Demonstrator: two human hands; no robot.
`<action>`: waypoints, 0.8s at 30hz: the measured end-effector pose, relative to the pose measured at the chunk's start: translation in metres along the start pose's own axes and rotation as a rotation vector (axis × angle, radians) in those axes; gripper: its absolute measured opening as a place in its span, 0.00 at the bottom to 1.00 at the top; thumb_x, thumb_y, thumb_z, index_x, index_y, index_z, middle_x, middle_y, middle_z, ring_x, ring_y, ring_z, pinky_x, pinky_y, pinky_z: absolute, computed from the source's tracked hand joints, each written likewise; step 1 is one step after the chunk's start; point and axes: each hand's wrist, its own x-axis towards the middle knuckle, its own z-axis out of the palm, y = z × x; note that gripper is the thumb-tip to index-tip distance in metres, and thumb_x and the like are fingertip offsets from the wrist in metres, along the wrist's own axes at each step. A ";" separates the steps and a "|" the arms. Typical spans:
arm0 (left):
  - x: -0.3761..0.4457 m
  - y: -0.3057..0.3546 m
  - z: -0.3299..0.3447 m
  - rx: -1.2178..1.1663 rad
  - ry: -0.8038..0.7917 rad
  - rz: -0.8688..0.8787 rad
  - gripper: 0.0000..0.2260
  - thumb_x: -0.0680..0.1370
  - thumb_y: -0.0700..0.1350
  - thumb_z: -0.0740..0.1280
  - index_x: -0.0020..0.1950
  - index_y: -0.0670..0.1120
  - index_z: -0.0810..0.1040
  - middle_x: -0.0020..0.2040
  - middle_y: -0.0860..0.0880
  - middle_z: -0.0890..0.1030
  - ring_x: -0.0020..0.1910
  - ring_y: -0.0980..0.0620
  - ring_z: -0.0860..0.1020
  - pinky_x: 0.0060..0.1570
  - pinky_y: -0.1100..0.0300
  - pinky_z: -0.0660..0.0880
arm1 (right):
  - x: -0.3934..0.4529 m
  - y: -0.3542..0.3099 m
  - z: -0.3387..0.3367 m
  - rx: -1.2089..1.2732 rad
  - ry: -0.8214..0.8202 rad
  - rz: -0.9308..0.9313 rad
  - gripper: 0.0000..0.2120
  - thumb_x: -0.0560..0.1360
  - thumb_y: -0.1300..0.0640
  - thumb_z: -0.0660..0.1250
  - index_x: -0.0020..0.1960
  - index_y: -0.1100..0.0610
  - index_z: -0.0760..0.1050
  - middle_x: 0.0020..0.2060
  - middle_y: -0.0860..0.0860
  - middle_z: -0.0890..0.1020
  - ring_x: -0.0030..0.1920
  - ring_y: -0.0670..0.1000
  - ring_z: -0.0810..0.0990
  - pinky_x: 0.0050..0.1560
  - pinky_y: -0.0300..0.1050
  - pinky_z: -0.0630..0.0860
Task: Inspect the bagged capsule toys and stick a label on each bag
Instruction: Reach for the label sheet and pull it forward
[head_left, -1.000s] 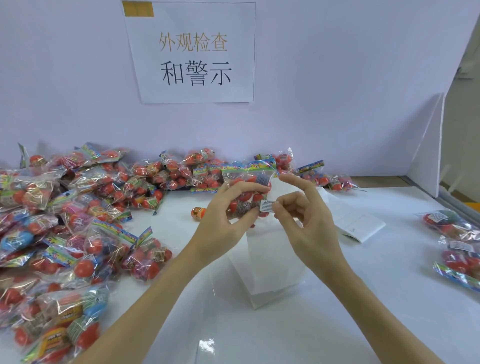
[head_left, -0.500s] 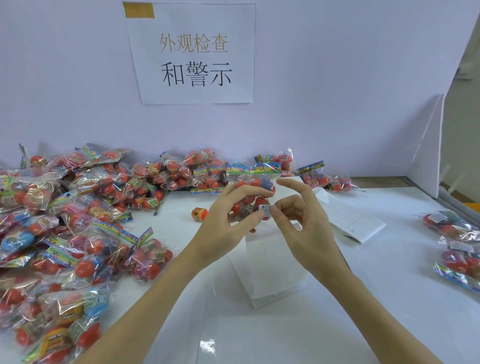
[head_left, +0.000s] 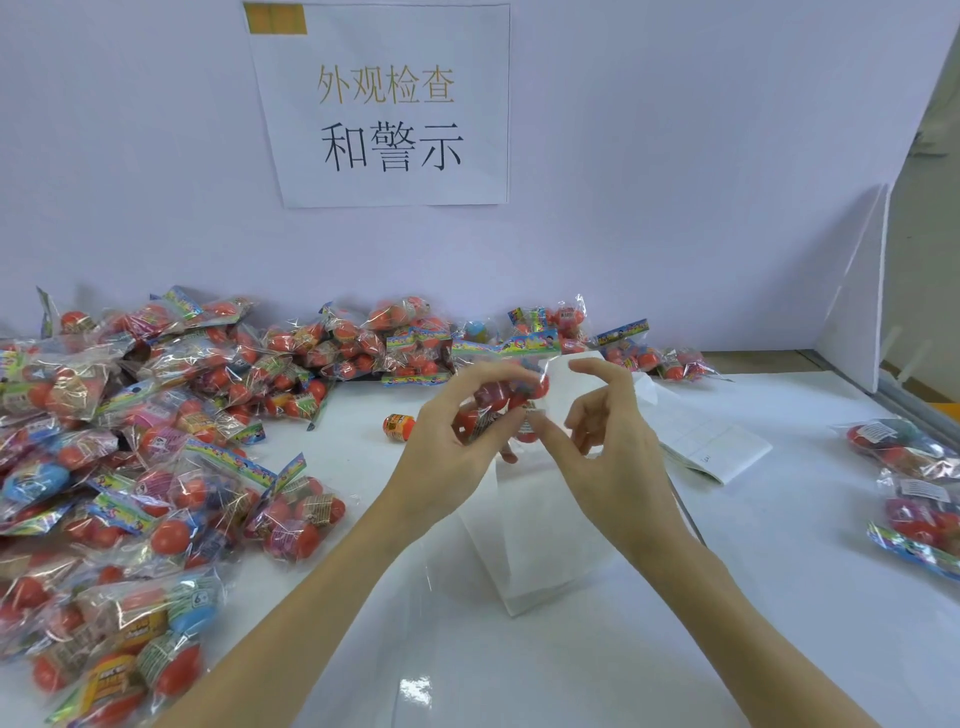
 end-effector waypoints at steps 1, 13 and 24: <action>0.000 0.000 -0.001 -0.040 0.004 -0.014 0.19 0.81 0.35 0.70 0.68 0.52 0.78 0.56 0.55 0.82 0.47 0.50 0.84 0.42 0.56 0.83 | 0.001 0.000 -0.001 0.028 0.003 0.068 0.21 0.77 0.51 0.76 0.65 0.45 0.71 0.38 0.48 0.78 0.37 0.46 0.78 0.43 0.36 0.76; 0.000 0.004 0.001 -0.245 0.035 -0.062 0.41 0.79 0.34 0.72 0.79 0.68 0.59 0.57 0.43 0.84 0.48 0.43 0.85 0.45 0.52 0.83 | 0.007 -0.008 -0.011 0.419 -0.269 0.321 0.16 0.72 0.43 0.74 0.48 0.55 0.83 0.46 0.56 0.86 0.43 0.48 0.82 0.45 0.38 0.77; 0.002 0.004 -0.001 -0.112 0.102 -0.207 0.25 0.82 0.50 0.67 0.77 0.61 0.62 0.53 0.50 0.85 0.42 0.53 0.84 0.43 0.61 0.81 | 0.008 -0.004 -0.015 0.342 -0.351 0.421 0.17 0.75 0.41 0.72 0.51 0.55 0.86 0.43 0.51 0.85 0.43 0.46 0.83 0.49 0.40 0.76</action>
